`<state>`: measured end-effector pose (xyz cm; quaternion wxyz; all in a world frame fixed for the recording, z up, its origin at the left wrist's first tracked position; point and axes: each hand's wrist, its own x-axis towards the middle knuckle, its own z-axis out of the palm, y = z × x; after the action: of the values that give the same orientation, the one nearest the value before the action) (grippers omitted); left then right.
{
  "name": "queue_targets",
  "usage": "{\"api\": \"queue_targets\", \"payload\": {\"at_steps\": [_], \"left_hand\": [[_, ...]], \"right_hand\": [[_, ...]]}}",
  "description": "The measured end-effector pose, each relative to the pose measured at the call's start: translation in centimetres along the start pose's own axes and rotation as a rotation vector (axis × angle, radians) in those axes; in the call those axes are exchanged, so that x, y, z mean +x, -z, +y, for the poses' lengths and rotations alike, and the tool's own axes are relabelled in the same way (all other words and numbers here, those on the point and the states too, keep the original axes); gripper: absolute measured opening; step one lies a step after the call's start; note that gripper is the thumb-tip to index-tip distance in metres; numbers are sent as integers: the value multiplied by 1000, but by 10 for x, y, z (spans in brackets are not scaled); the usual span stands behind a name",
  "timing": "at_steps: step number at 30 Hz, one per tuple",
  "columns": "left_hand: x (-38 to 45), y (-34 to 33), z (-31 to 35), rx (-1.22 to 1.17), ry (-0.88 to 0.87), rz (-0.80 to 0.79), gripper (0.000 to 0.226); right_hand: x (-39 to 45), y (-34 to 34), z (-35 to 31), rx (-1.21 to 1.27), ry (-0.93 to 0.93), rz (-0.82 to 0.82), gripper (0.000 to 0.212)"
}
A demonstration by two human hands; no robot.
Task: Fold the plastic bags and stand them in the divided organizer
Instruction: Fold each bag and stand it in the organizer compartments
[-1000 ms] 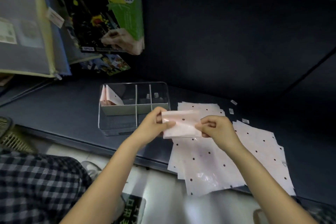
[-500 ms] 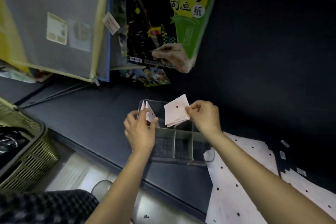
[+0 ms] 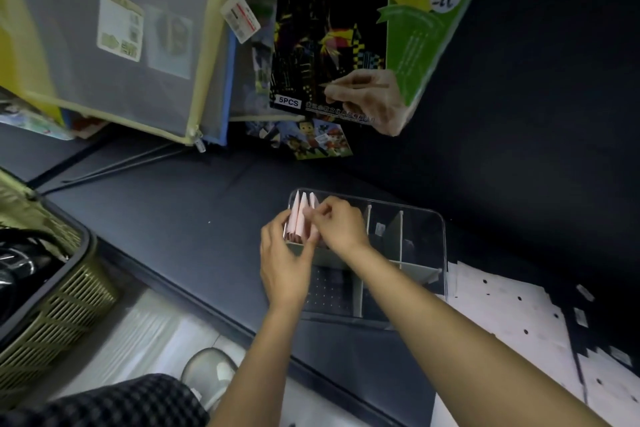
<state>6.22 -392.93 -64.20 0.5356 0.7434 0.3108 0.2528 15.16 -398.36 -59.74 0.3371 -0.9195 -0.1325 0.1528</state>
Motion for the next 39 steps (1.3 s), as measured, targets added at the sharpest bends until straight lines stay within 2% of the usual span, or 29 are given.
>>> {"api": "queue_targets", "payload": {"at_steps": [2, 4, 9, 12, 17, 19, 22, 25, 28, 30, 32, 35, 39], "left_hand": [[0, 1, -2, -35, -11, -20, 55], [1, 1, -3, -34, -5, -2, 56], [5, -3, -2, 65, 18, 49, 45], [6, -5, 1, 147, 54, 29, 44], [3, -1, 13, 313, 24, 17, 65], [-6, 0, 24, 362, -66, 55, 68], [-35, -9, 42, 378, -375, 36, 59], [-83, -32, 60, 329, -677, -235, 39], [-141, -55, 67, 349, -749, -727, 28], [-181, -66, 58, 464, -703, -1044, 39], [-215, -70, 40, 652, -714, -1262, 58], [-250, -65, 16, 853, -761, -1407, 83], [-262, -63, 2, 920, -803, -1358, 88]], "right_hand": [[1, -3, 1, 33, -10, -46, 28], [0, -5, 2, 54, -11, -105, 27], [-9, -1, 11, 35, 8, -260, 31], [-26, 16, 18, 80, 72, -218, 26], [-85, 71, 61, 176, 175, -117, 16], [-115, 100, 92, 180, 151, -100, 13], [-163, 139, 149, 130, 45, -42, 14], [-213, 161, 212, -22, -89, -28, 26], [-263, 164, 266, -210, -195, -143, 52], [-293, 159, 294, -302, -201, -216, 71], [-315, 152, 314, -383, -156, -259, 85], [-336, 139, 335, -528, -40, -243, 81], [-347, 129, 334, -547, 72, -118, 50]]}}
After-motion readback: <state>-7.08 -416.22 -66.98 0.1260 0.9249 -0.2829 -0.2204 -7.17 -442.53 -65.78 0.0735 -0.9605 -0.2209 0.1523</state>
